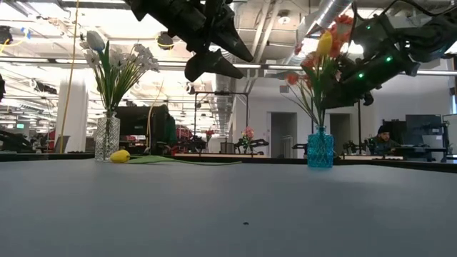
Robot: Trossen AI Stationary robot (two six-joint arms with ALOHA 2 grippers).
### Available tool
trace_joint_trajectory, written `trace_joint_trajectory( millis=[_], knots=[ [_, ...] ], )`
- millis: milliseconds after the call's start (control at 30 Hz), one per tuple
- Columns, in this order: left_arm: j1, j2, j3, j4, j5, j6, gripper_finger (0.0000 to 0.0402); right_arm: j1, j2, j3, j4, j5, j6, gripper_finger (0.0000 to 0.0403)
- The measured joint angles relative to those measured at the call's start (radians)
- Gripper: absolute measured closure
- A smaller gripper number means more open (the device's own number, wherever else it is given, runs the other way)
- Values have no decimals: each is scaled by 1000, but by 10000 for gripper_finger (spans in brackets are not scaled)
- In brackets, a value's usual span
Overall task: Sort flowers into vase by color
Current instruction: Put the orange flowers into the blue vase, then put the yellow flower into the blue vase
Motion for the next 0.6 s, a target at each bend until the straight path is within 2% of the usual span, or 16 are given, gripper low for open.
trace_joint_trajectory(
  millis=[200, 400, 600],
  knots=[
    [0, 0, 0, -14, 0, -1, 207, 4, -8, 0, 3, -1, 15, 322],
    [0, 0, 0, -14, 0, -2, 207, 2, -18, 0, -27, -6, 26, 272],
    [0, 0, 0, -13, 1, -3, 207, -8, -20, 0, -108, -88, 35, 214]
  ],
)
